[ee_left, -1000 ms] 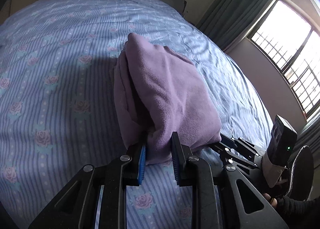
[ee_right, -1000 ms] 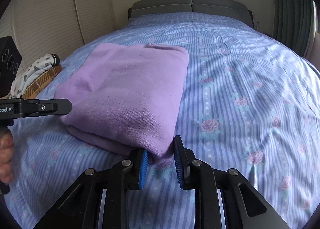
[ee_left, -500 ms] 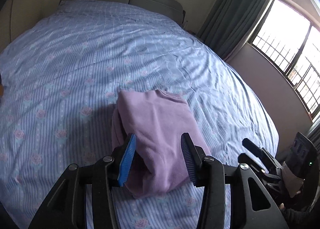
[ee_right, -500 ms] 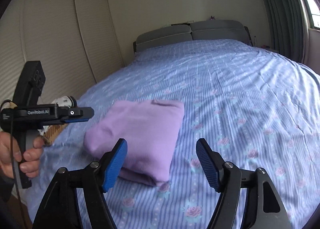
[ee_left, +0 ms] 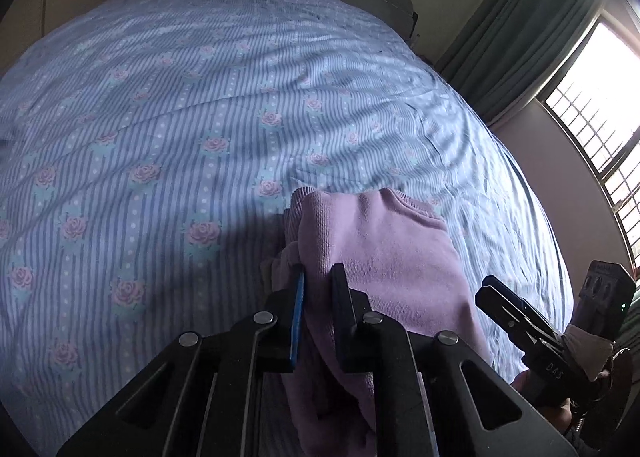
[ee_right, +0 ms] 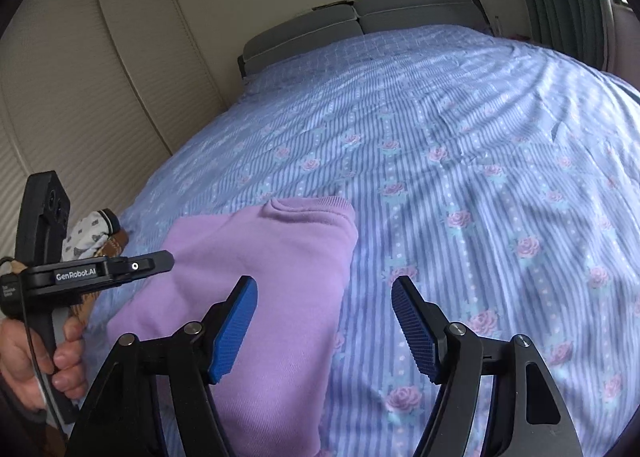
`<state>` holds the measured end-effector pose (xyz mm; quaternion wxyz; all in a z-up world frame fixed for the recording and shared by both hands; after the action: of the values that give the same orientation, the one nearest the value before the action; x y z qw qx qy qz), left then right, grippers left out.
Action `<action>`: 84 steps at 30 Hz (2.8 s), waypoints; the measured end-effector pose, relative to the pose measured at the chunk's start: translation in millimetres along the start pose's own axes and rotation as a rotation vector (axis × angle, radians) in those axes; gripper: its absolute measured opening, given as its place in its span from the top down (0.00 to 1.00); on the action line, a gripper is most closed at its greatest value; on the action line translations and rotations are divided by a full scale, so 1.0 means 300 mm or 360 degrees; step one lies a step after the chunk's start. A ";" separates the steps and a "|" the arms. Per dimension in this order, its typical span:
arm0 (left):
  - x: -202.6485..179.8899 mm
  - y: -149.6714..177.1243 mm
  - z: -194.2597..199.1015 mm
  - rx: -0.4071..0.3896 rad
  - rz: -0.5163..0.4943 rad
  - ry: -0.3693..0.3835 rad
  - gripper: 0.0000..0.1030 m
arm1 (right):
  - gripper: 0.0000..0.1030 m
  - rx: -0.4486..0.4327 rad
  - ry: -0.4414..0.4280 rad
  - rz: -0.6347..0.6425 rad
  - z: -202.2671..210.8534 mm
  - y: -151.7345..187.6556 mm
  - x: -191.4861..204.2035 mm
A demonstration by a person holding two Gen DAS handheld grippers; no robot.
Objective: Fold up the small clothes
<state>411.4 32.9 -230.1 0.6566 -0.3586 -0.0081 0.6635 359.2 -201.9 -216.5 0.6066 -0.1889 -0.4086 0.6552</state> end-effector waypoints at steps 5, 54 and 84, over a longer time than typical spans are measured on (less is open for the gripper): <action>0.032 0.019 -0.034 0.0013 0.0020 -0.0020 0.86 | 0.37 0.0107 0.0061 0.0080 -0.064 0.046 0.006; 0.036 0.284 0.004 0.0049 0.0560 0.0211 0.32 | 0.21 0.0657 -0.0588 -0.0394 -0.231 0.081 0.052; -0.024 0.258 0.067 -0.0009 0.0468 0.0239 0.64 | 0.59 0.0655 -0.0623 -0.0275 -0.302 -0.011 0.283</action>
<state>333.7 25.2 -249.1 0.5502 -0.4063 0.0918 0.7238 412.3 -93.9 -246.7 0.5955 0.1034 -0.3909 0.6941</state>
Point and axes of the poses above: each gripper's, at about its wrist camera, not at the fingertips, and z roughly against the way its jaws point, x to its left, y to its underside, the point moved 6 cm from there along -z, roughly the way its jaws point, and after that the axes turned 8 degrees about z, right-handed, at the moved point
